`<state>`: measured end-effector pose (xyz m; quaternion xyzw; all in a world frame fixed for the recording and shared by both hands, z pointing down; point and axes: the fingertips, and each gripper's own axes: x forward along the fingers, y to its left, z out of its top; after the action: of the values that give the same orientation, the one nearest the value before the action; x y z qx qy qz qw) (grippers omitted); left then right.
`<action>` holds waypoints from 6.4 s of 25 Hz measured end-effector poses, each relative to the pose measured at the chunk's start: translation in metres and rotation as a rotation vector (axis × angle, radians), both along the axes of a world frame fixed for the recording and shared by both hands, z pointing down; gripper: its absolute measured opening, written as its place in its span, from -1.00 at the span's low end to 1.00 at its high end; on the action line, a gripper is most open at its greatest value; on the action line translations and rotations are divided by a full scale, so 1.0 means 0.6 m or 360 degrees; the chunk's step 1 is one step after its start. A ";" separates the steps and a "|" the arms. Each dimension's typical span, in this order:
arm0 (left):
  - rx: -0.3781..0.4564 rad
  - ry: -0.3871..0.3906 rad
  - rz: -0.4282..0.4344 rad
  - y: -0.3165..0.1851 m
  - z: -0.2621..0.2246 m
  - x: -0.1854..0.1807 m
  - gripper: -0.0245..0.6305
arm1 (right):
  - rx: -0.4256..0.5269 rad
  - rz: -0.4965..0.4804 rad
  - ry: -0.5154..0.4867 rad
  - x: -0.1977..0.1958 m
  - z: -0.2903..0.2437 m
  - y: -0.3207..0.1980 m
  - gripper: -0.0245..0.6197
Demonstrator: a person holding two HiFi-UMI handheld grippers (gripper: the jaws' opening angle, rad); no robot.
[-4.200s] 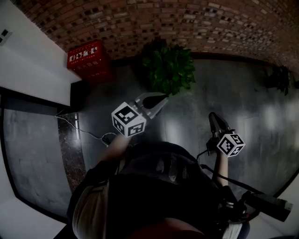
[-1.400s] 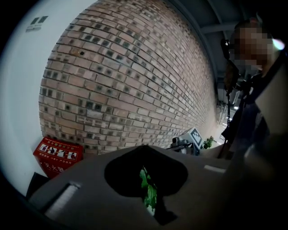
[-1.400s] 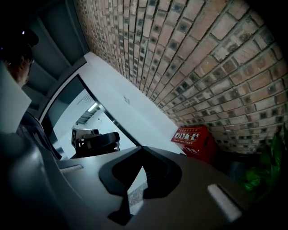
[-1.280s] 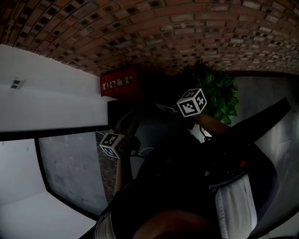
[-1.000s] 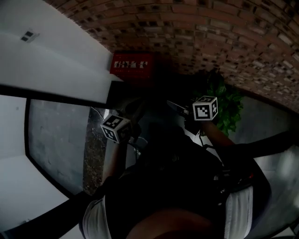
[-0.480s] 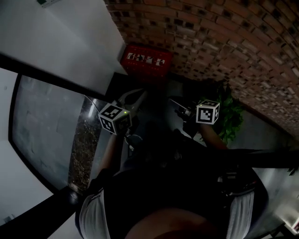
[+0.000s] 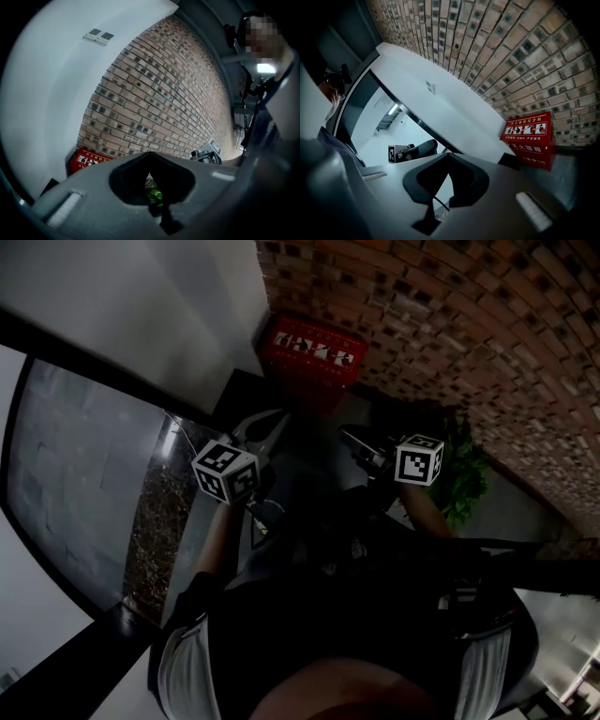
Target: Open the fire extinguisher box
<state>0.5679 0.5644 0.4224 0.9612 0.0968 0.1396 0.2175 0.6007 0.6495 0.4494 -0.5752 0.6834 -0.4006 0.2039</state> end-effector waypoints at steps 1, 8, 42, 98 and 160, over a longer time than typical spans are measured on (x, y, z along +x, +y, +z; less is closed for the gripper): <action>-0.0013 0.0002 -0.0010 -0.005 0.003 -0.005 -0.93 | -0.0011 -0.0009 0.0006 -0.005 0.001 -0.004 -0.92; -0.0036 0.0040 -0.0035 -0.027 0.003 -0.023 -0.93 | -0.0038 -0.0043 0.0048 -0.020 0.000 -0.028 -0.92; 0.0056 -0.0186 -0.0007 -0.077 0.040 0.087 -0.93 | -0.0253 0.0090 0.0289 0.115 0.062 -0.053 -0.93; -0.0421 -0.0784 -0.0210 -0.253 0.377 0.344 -0.14 | -0.0478 -0.0268 0.0844 0.326 0.126 -0.209 -0.93; -0.0963 -0.1123 -0.0164 -0.237 0.568 0.437 0.04 | -0.0579 0.0025 0.0780 0.384 0.093 -0.187 -0.92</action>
<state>0.8300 0.4223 0.7634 0.7519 0.0055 0.4126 0.5141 0.8314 0.5370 0.5053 -0.6870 0.6250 -0.3640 -0.0704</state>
